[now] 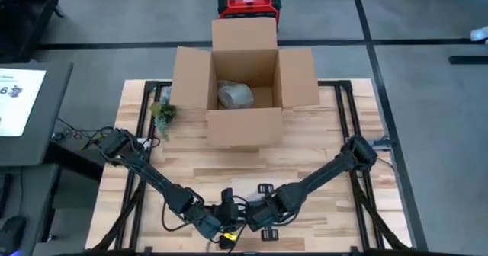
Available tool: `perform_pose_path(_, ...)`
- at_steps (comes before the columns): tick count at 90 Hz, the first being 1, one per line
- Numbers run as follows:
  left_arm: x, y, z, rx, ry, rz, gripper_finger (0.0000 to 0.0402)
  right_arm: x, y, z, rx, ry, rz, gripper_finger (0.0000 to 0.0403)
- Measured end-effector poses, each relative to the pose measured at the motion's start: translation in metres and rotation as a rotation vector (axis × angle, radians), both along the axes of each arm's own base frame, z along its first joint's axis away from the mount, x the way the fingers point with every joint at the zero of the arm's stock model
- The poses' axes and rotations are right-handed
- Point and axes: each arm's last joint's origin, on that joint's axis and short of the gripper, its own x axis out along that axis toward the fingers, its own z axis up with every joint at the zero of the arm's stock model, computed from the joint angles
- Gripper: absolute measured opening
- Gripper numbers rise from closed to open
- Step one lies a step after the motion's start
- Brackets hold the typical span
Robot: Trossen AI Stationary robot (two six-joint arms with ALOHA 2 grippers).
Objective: Wrap mug
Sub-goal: Pack the red mug with the bubble wrap
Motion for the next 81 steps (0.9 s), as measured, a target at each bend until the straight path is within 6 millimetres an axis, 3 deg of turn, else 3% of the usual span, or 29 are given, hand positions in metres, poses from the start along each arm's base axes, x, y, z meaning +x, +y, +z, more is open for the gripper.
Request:
perform_pose_path(11, 0.000, 0.000, 0.000, 0.001, 0.005, -0.003, 0.0036, -0.015, 0.006, 0.036, -0.009, -0.084, 0.005, 0.0000)
perform_pose_path(25, 0.000, 0.000, -0.001, 0.001, 0.006, -0.003, 0.0036, -0.026, 0.009, 0.042, -0.099, -0.133, -0.050, 0.0000)
perform_pose_path(33, -0.002, -0.002, -0.001, -0.003, 0.009, -0.013, 0.0036, -0.025, 0.005, 0.028, -0.120, -0.098, -0.083, 0.0000)
perform_pose_path(39, -0.004, -0.005, 0.001, -0.008, 0.016, -0.035, 0.0036, -0.020, -0.001, 0.005, -0.155, -0.045, -0.112, 0.0000)
perform_pose_path(46, -0.008, -0.011, 0.010, -0.025, 0.019, -0.074, 0.0036, -0.012, -0.007, -0.021, -0.178, -0.009, -0.135, 0.0000)
perform_pose_path(63, -0.031, -0.021, 0.033, -0.033, 0.068, -0.118, 0.0036, 0.012, -0.018, -0.060, -0.114, 0.073, -0.116, 0.0000)
perform_pose_path(74, -0.048, -0.027, 0.038, -0.028, 0.088, -0.091, 0.0036, 0.014, -0.020, -0.065, -0.089, 0.105, -0.090, 0.0000)
perform_pose_path(81, -0.055, -0.029, 0.036, -0.011, 0.103, -0.056, 0.0036, 0.012, -0.019, -0.051, -0.082, 0.090, -0.085, 0.0000)
